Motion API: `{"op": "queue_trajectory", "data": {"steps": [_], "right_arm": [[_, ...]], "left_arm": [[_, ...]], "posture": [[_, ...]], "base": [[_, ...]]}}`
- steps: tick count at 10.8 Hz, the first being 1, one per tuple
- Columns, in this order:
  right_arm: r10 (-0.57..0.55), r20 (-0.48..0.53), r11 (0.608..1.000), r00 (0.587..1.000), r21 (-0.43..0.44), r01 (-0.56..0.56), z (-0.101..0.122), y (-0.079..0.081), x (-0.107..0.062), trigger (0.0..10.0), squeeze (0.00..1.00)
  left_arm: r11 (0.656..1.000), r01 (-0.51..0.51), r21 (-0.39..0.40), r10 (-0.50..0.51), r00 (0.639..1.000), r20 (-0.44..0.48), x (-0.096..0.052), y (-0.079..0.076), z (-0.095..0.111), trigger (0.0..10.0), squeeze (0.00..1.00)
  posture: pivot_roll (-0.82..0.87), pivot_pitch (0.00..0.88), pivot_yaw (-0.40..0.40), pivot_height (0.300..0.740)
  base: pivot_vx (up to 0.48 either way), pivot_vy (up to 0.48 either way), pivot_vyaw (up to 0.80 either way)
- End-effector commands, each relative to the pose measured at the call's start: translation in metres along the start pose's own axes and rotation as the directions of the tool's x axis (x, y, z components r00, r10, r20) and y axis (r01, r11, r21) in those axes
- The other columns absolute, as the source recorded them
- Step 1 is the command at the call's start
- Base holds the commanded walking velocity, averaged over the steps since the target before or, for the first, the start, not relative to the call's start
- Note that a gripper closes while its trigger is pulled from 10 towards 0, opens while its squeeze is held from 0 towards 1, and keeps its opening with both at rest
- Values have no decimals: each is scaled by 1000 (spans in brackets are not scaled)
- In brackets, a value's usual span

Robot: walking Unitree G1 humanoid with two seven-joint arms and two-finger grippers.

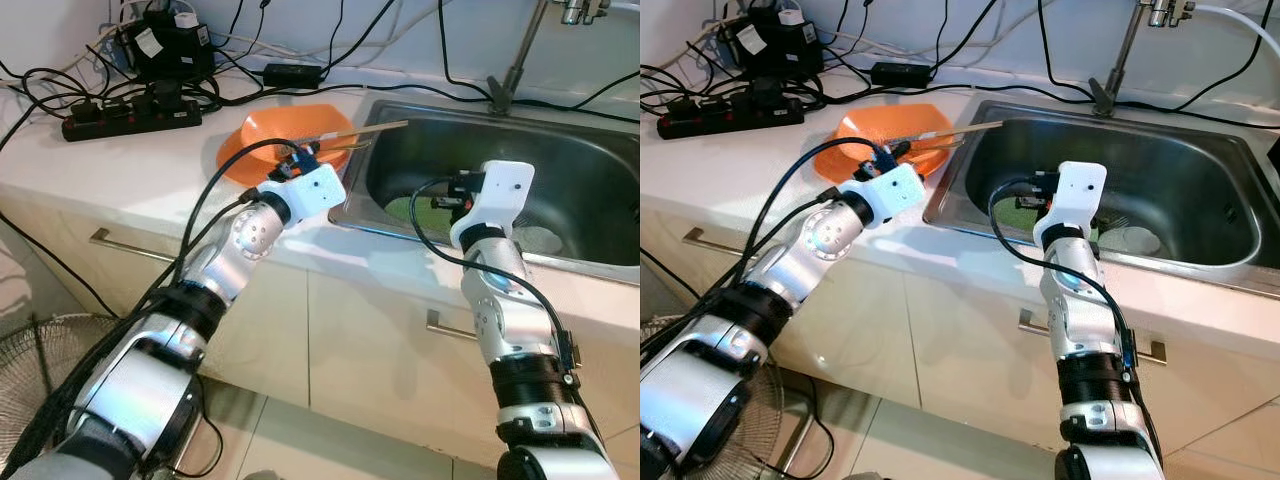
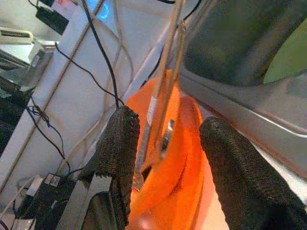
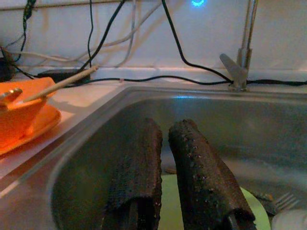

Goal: Kitchen organization

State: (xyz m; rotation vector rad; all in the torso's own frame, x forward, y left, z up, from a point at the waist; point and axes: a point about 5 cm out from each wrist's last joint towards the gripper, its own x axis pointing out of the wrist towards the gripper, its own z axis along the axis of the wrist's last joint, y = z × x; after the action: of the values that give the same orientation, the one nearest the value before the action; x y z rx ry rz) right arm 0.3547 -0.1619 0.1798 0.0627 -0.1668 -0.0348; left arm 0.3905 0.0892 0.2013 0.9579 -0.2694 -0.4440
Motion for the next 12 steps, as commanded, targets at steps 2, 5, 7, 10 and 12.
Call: {"op": "queue_trajectory", "data": {"steps": [2, 5, 7, 10, 12], "right_arm": [[-3, -8, 1000, 1000, 14, 3, -1, 2, -5, 10000, 0], [-7, -25, 1000, 1000, 18, 8, -3, 3, -11, 10000, 0], [-7, -37, 1000, 999, 23, 8, -5, 4, -15, 10000, 0], [-7, -48, 1000, 999, 23, 8, -6, 5, -16, 10000, 0], [-6, -53, 1000, 999, 24, 7, -7, 5, -15, 10000, 0]], "left_arm": [[1000, -8, 27, 8, 1000, 19, 5, 3, 6, 10000, 0], [999, -20, 46, 19, 1000, 23, 10, 3, 9, 0, 0], [997, -37, 60, 37, 999, 8, 11, 6, 8, 0, 0], [997, -50, 67, 49, 999, 5, 11, 10, 7, 0, 0], [996, -59, 73, 59, 998, -5, 11, 12, 6, 0, 0]], "posture": [[168, 77, 21, 740], [159, 94, 23, 740], [161, 102, 22, 740], [162, 103, 21, 740], [167, 100, 18, 740]], "base": [[0, 0, 0], [0, 0, 0], [0, 0, 0], [0, 0, 0], [0, 0, 0]]}}
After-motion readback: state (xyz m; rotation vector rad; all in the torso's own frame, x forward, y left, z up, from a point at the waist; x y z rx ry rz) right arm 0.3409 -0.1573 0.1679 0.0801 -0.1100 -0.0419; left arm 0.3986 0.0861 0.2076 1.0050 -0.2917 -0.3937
